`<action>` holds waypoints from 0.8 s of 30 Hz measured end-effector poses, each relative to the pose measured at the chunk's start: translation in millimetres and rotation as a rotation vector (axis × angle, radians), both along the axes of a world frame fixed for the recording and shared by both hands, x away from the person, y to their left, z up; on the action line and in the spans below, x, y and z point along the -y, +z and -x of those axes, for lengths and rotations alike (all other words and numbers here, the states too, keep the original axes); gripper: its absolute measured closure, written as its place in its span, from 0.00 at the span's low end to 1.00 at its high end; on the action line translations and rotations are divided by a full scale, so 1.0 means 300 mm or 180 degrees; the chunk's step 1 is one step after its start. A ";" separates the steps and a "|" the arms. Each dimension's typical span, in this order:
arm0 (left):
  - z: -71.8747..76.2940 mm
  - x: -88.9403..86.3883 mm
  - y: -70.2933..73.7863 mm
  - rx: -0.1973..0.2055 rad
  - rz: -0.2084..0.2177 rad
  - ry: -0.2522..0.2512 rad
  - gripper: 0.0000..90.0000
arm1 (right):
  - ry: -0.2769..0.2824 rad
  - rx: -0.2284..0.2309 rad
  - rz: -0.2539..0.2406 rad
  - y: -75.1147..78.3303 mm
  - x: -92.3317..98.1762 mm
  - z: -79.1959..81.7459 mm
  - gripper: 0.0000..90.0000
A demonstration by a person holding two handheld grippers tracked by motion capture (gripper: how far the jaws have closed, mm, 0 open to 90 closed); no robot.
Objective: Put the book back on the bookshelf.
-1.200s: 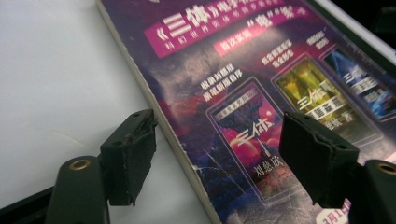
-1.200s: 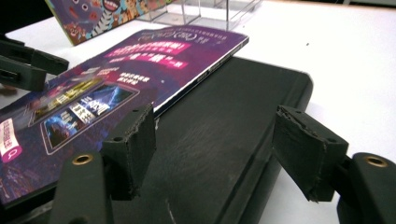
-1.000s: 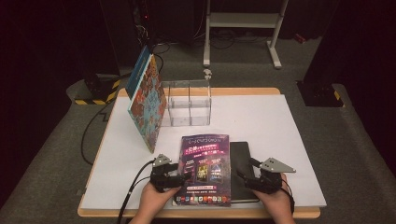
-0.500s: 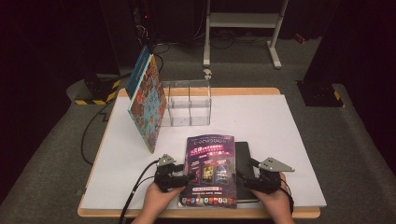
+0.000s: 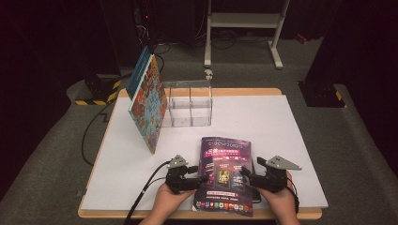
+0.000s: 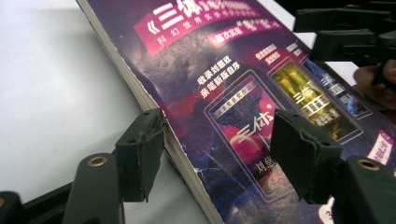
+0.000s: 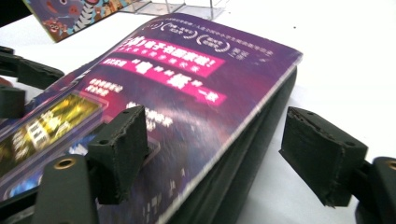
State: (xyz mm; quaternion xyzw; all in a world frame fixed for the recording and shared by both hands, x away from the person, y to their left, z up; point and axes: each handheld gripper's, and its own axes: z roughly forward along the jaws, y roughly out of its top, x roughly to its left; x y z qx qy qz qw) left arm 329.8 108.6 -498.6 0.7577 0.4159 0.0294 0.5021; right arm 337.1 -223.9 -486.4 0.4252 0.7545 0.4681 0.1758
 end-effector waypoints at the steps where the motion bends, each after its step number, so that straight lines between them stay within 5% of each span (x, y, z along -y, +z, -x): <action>1: 0.001 -0.003 0.000 0.0015 0.0003 0.0001 0.39 | -0.0015 -0.0015 0.0000 -0.001 0.001 -0.001 0.22; 3: 0.004 -0.009 -0.006 0.0070 0.0020 0.0021 0.40 | -0.0017 -0.0053 -0.0017 -0.003 0.002 -0.003 0.21; 4: 0.010 0.007 -0.010 0.0017 0.0208 0.0184 0.38 | -0.0011 -0.0091 -0.0027 -0.005 0.001 -0.004 0.20; 5: 0.010 0.006 -0.014 0.0012 0.0228 0.0213 0.35 | -0.0006 -0.0113 -0.0031 -0.008 0.000 -0.006 0.20; 6: 0.002 -0.010 -0.017 0.0019 0.0081 0.0090 0.33 | -0.0001 -0.0128 -0.0044 -0.010 -0.002 -0.008 0.19; 9: 0.012 0.014 -0.016 -0.0022 0.0278 0.0219 0.35 | 0.0010 -0.0160 -0.0058 -0.012 -0.008 -0.012 0.19; 14: 0.006 0.032 0.000 0.0051 0.0128 0.0089 0.37 | 0.0007 -0.0208 -0.0091 -0.015 -0.007 -0.024 0.18; 16: 0.002 0.046 0.010 0.0184 -0.0058 -0.0053 0.37 | -0.0038 -0.0231 -0.0104 -0.015 0.000 -0.027 0.16; 18: -0.002 0.052 0.007 0.0219 -0.0050 -0.0043 0.36 | -0.0085 -0.0252 -0.0122 -0.017 0.015 -0.031 0.16; 20: -0.010 0.050 -0.005 0.0178 -0.0028 0.0023 0.29 | -0.0076 -0.0307 -0.0187 -0.022 0.024 -0.034 0.16; 21: -0.017 0.058 -0.014 0.0020 0.0149 0.0137 0.23 | -0.0077 -0.0332 -0.0221 -0.025 0.026 -0.035 0.16; 22: -0.030 0.046 -0.019 -0.0019 0.0064 0.0061 0.18 | -0.0067 -0.0345 -0.0246 -0.028 0.028 -0.037 0.16; 24: -0.045 0.047 -0.025 -0.0104 0.0109 0.0054 0.16 | -0.0050 -0.0366 -0.0271 -0.030 0.029 -0.041 0.15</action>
